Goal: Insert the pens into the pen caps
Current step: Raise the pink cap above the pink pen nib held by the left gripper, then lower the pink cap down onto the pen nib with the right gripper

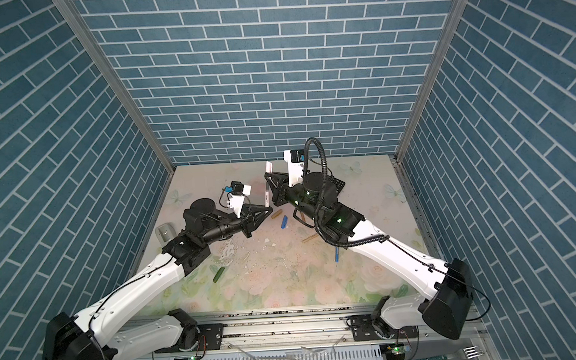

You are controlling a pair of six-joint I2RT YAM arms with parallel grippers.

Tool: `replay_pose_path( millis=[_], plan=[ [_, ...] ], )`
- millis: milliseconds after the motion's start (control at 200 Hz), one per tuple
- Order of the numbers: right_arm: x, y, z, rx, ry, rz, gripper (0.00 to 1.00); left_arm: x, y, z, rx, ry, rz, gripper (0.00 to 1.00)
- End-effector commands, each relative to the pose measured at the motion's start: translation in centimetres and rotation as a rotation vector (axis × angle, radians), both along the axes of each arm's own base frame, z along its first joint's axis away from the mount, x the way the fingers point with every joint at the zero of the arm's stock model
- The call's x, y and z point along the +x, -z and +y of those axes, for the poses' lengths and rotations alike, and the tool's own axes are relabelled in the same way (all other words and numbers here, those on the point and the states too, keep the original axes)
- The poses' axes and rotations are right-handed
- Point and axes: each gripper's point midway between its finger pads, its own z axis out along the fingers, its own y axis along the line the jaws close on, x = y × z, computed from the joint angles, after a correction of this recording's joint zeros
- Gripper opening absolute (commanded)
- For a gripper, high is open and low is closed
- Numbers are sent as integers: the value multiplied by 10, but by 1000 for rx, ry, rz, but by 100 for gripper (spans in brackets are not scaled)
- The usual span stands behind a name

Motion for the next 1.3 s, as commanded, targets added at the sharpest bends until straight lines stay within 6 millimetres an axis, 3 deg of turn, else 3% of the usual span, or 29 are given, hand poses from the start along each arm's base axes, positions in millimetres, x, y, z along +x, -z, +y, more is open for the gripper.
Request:
replay_pose_path(
  millis=[0, 195, 500, 780, 950, 1080, 1295],
  plan=[
    [-6, 22, 8, -25, -60, 67, 12, -2, -23, 3, -38, -11, -73, 0],
    [-12, 37, 19, -29, -123, 98, 13, -1, -23, 4, -40, -22, -73, 0],
    [-15, 48, 11, -39, -106, 116, 13, 0, -24, 6, -44, -35, -79, 0],
    [-1, 44, -8, -31, -21, 124, 13, -3, -26, 4, -52, -16, -80, 0],
    [-1, 46, -1, -10, -62, 143, 13, -3, -27, 4, -53, -17, -86, 0],
    [-12, 58, 13, 10, -158, 175, 16, -1, -26, 7, -52, -42, -86, 0],
    [-32, 98, 24, -17, -225, 248, 24, 4, -30, 17, -74, -102, -103, 0]
  ],
)
